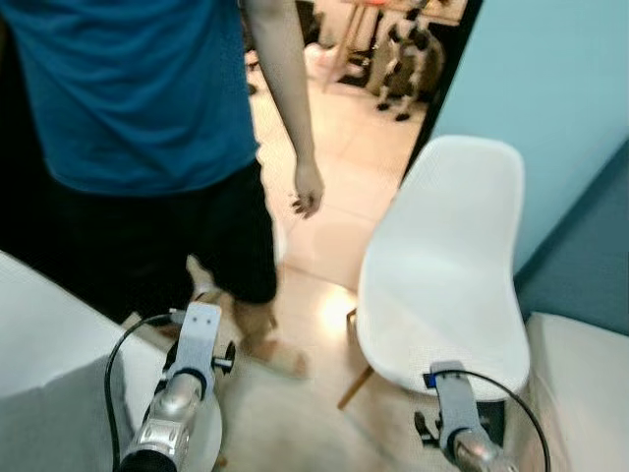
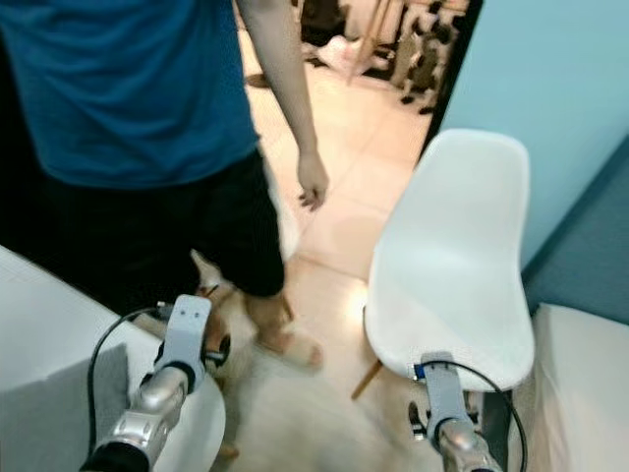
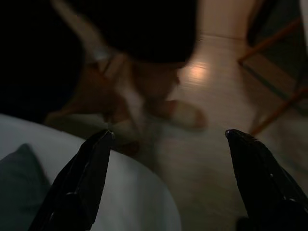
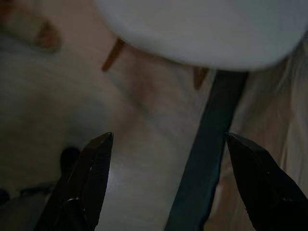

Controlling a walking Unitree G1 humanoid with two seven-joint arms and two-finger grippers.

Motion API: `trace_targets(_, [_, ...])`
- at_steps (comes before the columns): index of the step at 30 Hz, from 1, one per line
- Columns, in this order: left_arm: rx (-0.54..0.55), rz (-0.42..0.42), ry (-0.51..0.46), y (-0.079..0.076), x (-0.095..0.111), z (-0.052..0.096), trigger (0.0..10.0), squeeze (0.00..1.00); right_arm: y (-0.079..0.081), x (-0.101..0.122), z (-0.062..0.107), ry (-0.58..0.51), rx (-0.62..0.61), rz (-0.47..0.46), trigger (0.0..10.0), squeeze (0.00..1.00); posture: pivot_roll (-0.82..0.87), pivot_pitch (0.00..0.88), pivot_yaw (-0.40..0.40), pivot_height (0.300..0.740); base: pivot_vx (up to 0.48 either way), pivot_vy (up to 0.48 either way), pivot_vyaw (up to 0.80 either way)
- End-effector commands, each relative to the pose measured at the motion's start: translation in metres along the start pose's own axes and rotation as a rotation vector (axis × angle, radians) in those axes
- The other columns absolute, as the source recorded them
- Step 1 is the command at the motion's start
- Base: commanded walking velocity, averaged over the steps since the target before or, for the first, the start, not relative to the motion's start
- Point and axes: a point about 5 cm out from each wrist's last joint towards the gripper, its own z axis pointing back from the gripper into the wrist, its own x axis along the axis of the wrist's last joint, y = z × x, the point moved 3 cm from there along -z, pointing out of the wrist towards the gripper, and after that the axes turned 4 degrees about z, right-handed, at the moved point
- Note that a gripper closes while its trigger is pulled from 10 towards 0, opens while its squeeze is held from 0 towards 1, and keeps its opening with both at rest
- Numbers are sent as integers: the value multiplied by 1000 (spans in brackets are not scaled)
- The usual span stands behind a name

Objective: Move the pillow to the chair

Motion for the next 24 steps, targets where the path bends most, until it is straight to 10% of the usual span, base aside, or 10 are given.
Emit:
trace_targets(1, [-2,6,25,1,-7,2,10000,0,-3,-9,1,31,-11,1,10000,0,-19,71,-66,740,0,0,-800])
trace_targets(24, [7,26,31,1,-13,5,10000,0,-18,-4,1,23,-13,38,10000,0,-44,40,-98,740,0,0,-800])
